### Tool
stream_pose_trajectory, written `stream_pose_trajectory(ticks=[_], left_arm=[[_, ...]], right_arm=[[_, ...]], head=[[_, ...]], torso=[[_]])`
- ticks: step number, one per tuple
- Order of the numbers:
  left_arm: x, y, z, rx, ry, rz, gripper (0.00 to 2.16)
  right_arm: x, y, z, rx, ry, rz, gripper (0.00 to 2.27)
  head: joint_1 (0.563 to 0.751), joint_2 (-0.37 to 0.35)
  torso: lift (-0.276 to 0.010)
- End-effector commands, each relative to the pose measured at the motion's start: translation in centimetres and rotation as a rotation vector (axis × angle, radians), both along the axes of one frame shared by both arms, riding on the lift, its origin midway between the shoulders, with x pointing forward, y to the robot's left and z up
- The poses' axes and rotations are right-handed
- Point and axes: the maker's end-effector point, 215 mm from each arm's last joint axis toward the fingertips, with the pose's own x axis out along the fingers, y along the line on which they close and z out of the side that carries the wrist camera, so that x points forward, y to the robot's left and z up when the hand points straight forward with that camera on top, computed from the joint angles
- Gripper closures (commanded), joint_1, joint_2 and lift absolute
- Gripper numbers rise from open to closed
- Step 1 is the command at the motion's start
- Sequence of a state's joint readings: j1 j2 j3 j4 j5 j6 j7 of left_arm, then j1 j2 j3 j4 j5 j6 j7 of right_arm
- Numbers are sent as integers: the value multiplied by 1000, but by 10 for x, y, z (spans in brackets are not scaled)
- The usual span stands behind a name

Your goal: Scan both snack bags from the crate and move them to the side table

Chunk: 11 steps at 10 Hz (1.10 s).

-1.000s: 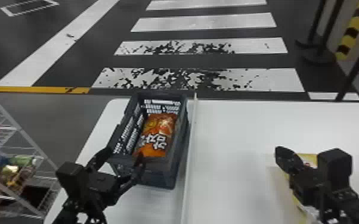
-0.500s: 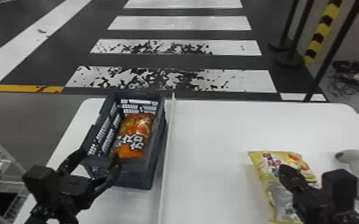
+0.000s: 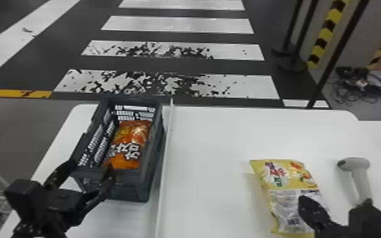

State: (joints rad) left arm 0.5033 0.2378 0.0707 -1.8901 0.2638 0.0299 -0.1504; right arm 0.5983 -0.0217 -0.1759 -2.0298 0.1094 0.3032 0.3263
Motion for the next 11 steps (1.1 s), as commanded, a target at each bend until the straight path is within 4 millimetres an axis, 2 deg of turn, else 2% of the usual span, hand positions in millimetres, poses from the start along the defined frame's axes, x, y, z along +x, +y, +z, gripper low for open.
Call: stream_pose_trajectory(ticks=[1,7,10,11], left_arm=[[-1,-1,-2,-1,4,-2,76],[-1,-2,-3,-3,6,-2,76],[-3,-2,-5,-3,10,-2,76],[-3,-2,-6,-3,12,-2,76]], right_arm=[[-6,2,-6,2,14,4,2236],[-18,14,-44,23,43,20,2236],[-16,20,-54,32,39,28,2236],[-13,20,-50,31,25,31,2236]], head=[[695,-1],[695,10],[695,18],[695,22]], torso=[[-99],[-99],[-99],[-99]])
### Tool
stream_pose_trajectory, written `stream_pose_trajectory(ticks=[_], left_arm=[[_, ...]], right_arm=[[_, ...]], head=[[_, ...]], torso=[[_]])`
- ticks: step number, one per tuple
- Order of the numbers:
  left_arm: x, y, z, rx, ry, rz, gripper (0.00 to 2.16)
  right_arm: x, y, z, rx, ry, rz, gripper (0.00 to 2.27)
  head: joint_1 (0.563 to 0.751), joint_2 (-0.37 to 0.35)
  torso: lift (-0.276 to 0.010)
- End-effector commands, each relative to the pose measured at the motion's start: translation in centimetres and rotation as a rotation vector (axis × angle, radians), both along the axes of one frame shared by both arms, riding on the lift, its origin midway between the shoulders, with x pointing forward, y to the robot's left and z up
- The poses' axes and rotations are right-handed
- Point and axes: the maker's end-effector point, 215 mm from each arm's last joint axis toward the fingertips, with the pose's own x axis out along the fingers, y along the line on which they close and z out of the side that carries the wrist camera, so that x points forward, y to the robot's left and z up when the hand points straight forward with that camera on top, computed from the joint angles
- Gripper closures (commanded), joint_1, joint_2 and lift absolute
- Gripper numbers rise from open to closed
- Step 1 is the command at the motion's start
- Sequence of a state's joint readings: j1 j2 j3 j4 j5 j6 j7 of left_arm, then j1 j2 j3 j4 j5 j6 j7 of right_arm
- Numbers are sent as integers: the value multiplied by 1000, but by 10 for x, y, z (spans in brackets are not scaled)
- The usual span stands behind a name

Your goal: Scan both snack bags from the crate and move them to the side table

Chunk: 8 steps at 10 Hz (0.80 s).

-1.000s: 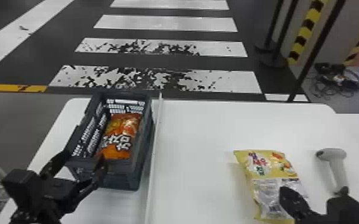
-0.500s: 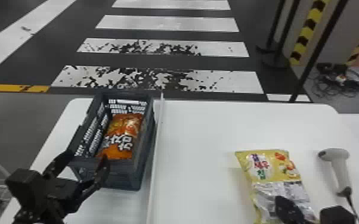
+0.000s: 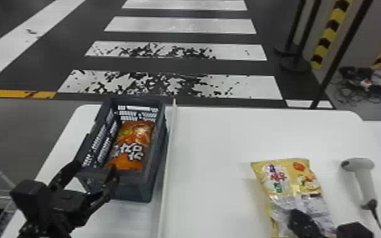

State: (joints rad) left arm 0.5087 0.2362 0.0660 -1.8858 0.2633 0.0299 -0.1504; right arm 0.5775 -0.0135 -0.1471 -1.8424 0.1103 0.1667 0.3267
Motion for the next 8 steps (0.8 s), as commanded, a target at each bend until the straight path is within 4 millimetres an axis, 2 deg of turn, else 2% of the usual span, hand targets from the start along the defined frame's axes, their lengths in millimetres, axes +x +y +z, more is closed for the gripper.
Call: stream_pose_trajectory(ticks=[1,5,6,8], left_arm=[[0,0,-1,1,1,0,76],[-1,0,0,0,0,1,76],[-1,0,0,0,-3,1,76],[-1,0,-3,0,4,2,76]], right_arm=[[7,-1,13,-1,-30,-1,2236],[16,5,60,-3,-100,2,2236],[12,6,63,-4,-96,4,2236],[-7,12,53,2,-54,10,2240]], head=[[695,24],[695,27],[695,29],[695,34]], torso=[[-99],[-99],[-99],[-99]])
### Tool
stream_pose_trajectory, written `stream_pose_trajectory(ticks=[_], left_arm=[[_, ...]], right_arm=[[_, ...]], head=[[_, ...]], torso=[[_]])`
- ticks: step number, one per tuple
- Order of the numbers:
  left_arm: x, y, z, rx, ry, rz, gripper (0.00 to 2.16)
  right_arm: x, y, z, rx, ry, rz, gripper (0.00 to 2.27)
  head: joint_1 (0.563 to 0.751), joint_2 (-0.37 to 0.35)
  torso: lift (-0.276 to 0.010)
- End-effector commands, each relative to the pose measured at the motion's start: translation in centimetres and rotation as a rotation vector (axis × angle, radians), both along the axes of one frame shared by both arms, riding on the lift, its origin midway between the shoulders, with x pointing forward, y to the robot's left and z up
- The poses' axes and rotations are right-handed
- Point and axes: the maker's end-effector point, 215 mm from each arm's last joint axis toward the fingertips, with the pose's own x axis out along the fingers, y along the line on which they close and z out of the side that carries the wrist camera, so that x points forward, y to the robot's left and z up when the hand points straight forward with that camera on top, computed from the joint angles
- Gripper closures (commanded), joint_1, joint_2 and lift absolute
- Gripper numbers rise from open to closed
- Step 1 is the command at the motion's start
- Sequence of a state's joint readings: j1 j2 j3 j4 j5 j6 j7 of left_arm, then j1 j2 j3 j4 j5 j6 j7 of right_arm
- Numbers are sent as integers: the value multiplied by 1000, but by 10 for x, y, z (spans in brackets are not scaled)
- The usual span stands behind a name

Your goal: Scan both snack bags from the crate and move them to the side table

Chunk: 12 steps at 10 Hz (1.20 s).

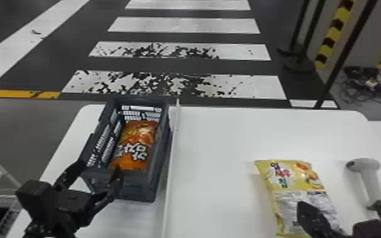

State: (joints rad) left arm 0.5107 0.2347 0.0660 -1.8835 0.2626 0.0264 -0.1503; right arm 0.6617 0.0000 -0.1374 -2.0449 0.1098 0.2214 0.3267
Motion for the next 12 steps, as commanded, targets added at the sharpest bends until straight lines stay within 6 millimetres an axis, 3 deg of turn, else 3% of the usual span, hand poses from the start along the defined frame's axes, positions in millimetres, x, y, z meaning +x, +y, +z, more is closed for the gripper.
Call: stream_pose_trajectory(ticks=[1,9,12], left_arm=[[0,1,-2,-1,3,1,76],[1,0,-3,-1,5,1,80],[0,1,-5,-1,8,2,80]], right_arm=[[-14,8,-9,8,28,12,2240],[-23,27,-54,40,99,44,2236],[-18,28,-55,42,82,49,2236]], head=[[695,36],[695,78],[695,80]], torso=[[-99],[-99],[-99]])
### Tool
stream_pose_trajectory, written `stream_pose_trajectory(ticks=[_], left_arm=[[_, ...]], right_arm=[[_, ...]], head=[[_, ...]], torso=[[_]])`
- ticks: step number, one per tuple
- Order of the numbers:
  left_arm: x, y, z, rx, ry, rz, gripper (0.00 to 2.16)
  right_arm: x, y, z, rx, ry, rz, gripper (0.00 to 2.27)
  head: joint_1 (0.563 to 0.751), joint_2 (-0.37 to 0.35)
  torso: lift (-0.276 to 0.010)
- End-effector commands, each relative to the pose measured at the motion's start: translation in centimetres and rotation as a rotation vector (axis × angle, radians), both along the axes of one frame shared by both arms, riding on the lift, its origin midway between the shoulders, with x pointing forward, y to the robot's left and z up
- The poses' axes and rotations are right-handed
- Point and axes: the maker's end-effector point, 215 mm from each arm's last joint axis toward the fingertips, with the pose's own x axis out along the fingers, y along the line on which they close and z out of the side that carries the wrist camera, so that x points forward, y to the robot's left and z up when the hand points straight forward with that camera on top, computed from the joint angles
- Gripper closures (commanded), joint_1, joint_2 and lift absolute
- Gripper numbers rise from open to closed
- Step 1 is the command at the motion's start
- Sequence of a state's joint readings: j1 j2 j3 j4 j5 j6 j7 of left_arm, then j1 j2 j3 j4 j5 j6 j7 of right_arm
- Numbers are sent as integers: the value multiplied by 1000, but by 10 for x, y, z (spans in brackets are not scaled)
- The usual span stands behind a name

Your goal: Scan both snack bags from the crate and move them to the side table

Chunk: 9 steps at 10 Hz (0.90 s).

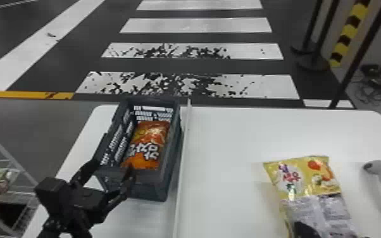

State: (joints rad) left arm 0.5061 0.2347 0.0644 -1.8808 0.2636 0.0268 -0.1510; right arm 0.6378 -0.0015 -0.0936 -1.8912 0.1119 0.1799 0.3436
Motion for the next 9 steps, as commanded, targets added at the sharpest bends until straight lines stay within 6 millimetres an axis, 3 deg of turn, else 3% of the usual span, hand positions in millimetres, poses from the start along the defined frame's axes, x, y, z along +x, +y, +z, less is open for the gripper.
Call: stream_pose_trajectory(ticks=[1,6,9], left_arm=[[-2,1,-5,0,9,1,80],[-2,-1,-1,1,2,-4,83],[-1,-2,2,2,-2,-8,83]], right_arm=[[6,0,12,-1,-28,1,2236],[41,-13,80,-16,-162,-17,2236],[48,-28,71,-26,-117,-46,2236]], head=[[695,81],[695,76],[695,46]], torso=[[-99],[-99],[-99]])
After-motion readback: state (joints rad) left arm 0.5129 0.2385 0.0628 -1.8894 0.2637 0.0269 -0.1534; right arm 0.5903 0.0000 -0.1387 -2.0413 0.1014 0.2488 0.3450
